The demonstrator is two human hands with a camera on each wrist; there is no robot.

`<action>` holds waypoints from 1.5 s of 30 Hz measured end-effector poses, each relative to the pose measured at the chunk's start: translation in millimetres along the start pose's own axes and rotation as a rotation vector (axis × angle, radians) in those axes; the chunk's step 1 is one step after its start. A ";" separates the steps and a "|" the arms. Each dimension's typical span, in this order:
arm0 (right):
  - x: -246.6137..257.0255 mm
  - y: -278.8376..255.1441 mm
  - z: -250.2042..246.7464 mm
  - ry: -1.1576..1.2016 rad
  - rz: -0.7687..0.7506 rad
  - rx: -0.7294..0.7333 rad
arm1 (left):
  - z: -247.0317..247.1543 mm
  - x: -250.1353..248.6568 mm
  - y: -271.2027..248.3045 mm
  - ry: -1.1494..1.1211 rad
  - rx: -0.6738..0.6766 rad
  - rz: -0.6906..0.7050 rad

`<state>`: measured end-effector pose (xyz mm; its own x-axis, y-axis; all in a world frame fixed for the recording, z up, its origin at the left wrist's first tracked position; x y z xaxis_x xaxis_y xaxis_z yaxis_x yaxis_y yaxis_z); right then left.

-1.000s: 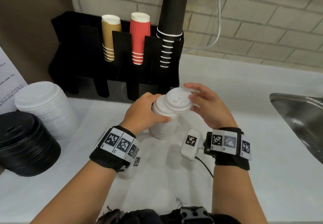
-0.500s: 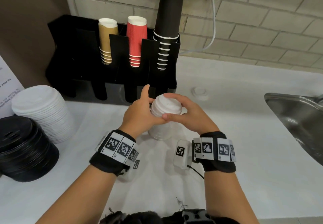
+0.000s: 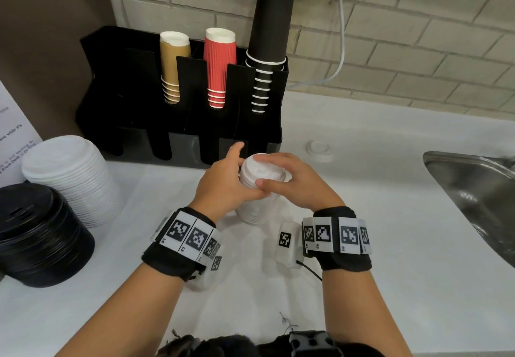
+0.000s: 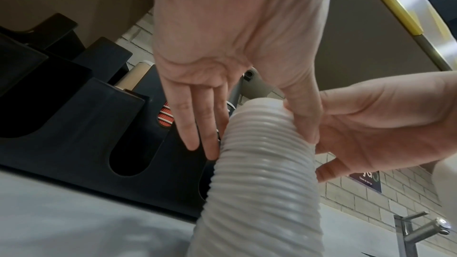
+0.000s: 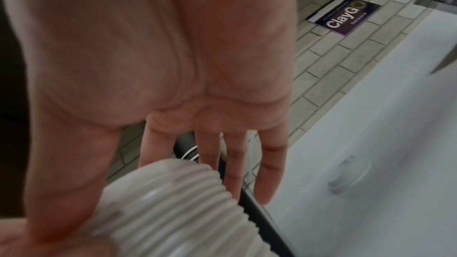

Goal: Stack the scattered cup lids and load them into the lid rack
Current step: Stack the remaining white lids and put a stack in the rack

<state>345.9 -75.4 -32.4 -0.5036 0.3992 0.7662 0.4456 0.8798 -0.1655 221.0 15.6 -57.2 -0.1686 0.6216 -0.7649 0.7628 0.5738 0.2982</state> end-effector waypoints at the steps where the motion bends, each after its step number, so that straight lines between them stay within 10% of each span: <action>1: 1.4 0.0 -0.2 -0.017 -0.006 -0.007 | 0.2 -1.1 -0.6 -0.015 0.017 0.007; 7: -5.1 10.9 -9.9 0.198 -0.008 0.124 | -0.8 -2.5 2.2 -0.052 0.058 0.003; 9: -25.0 36.7 -33.8 0.316 0.101 -0.080 | -3.0 -1.8 6.5 -0.014 0.068 -0.037; 12: -69.2 89.2 -68.5 0.059 0.421 -0.380 | -5.5 -1.7 11.4 0.056 0.104 -0.081; 18: -122.4 141.9 -85.0 -0.562 0.768 -0.290 | -5.4 -2.5 11.1 0.065 0.117 -0.109; 27: -124.4 153.9 -83.9 -0.677 0.624 -0.202 | -6.8 -1.9 9.6 0.048 0.113 -0.111; 32: -96.9 125.4 -90.8 -0.306 0.574 -0.283 | -5.5 -0.8 7.7 0.017 0.088 -0.105; 38: -37.6 50.7 -65.3 0.354 0.154 -0.261 | -3.0 1.1 5.4 -0.026 0.026 -0.075; 45: -9.2 6.3 -18.9 0.245 -0.071 -0.187 | 0.3 1.8 1.0 -0.026 -0.022 -0.033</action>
<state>367.3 -78.4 -28.7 -0.3553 0.2442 0.9023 0.5552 0.8317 -0.0065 221.6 17.1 -58.4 -0.1771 0.5878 -0.7894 0.7433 0.6056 0.2842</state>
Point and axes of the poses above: each hand's wrist, its own y-axis towards the middle knuckle, its own z-axis out of the palm, x = y × z, the point moved 4 cm from there along y, towards the middle knuckle, and after that the axes turned 13 degrees about z, right-handed, at the moved point
